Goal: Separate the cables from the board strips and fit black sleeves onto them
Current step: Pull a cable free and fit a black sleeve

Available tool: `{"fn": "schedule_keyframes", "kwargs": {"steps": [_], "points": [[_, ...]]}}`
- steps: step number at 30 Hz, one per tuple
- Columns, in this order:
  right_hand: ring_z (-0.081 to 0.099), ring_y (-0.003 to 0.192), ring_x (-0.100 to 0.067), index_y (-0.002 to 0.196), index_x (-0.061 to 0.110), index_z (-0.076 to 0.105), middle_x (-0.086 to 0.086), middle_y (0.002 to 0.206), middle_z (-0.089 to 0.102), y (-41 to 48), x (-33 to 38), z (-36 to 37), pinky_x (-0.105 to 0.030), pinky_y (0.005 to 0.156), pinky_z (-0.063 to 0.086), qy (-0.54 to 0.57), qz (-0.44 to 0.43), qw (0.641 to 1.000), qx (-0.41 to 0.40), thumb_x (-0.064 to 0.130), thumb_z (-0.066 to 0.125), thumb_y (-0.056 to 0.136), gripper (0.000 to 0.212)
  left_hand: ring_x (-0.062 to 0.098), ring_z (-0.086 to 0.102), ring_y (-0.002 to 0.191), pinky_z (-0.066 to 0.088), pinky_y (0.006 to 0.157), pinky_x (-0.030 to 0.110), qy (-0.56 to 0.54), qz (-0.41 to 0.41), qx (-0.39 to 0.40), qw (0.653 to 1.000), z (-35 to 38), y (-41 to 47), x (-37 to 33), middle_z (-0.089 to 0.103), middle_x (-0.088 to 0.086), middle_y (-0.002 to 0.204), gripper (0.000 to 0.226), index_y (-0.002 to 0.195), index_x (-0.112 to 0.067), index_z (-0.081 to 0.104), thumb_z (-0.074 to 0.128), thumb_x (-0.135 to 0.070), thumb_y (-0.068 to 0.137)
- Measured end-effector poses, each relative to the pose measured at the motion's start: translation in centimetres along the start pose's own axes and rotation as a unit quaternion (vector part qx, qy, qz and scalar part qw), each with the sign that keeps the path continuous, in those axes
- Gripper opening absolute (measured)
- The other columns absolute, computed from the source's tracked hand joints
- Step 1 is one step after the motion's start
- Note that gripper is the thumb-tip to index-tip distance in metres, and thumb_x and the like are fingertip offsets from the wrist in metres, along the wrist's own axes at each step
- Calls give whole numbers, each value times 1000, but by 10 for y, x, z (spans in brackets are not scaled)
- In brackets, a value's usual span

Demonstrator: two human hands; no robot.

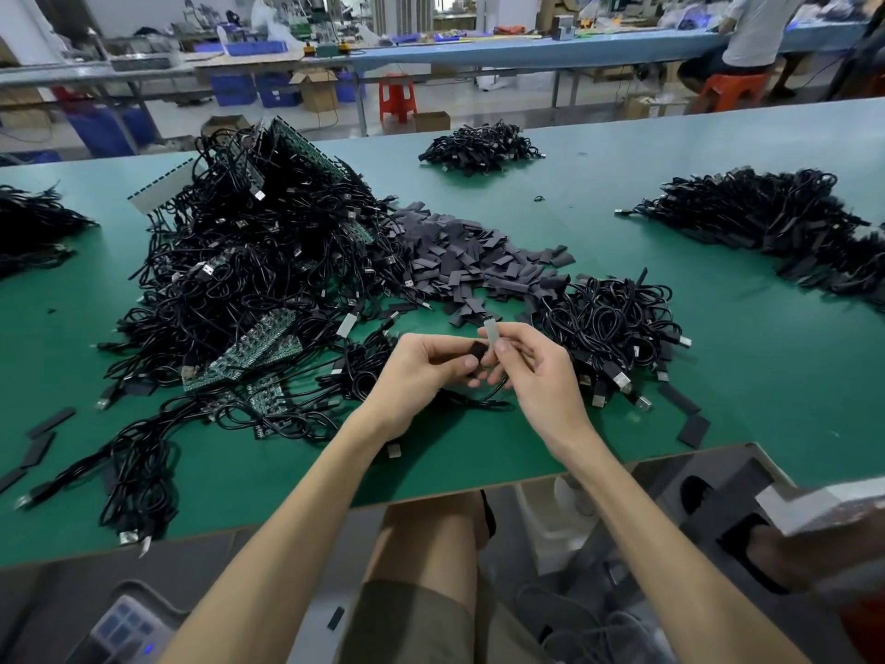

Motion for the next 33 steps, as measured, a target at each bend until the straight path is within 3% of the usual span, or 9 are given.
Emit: {"fn": "schedule_keyframes", "kwargs": {"steps": [4,8,14,20,23,29,33], "points": [[62,69,-9,119,19,73,10,77,68,1,-6,-1,-20,66,47,-8,14,1000,-2,14,53,107,23,14,70,79,58,80,23,-38,-5,-55,998,-11,1,4,77,12,91,21,112,1,73,62,6,95],[63,67,-8,118,13,72,6,80,73,1,-6,1,-24,68,52,-19,16,1000,4,14,54,106,21,16,66,76,58,77,24,-46,-21,-11,999,-5,0,5,74,12,91,25,121,7,68,55,2,100],[64,68,-13,109,9,73,-5,81,74,0,-3,2,-40,74,57,-33,12,999,17,13,57,105,17,19,54,74,52,71,23,32,-9,31,999,5,-3,-1,63,12,87,25,123,4,68,55,-1,103],[66,71,-9,110,10,75,0,83,74,0,-2,0,-27,70,53,-20,7,1000,9,13,59,104,18,14,55,75,54,72,28,136,13,63,989,12,-1,-3,65,6,88,18,114,3,68,56,-6,104],[68,79,-8,114,10,76,2,92,75,1,-1,2,-29,77,56,-18,2,1000,12,14,59,104,19,16,61,74,56,81,39,180,8,42,983,10,0,0,69,5,85,16,113,-2,69,62,-6,100],[62,68,-8,116,11,74,1,80,70,0,-1,0,-21,66,50,-27,3,1000,-7,16,57,106,21,18,74,92,60,70,28,87,11,-3,996,4,-2,-4,76,6,102,23,117,-4,69,55,4,101],[58,67,-6,120,10,73,6,80,66,0,-1,3,-20,68,48,-45,1,999,6,15,55,106,23,15,75,92,61,70,30,126,52,-62,989,-2,-3,-9,76,2,103,27,107,-17,68,55,5,100]]}}
Point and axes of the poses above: each hand's wrist, its own y-axis towards the middle knuckle, its own z-axis out of the palm, x = y × z, the point moved 7 cm from there along y, towards the middle knuckle
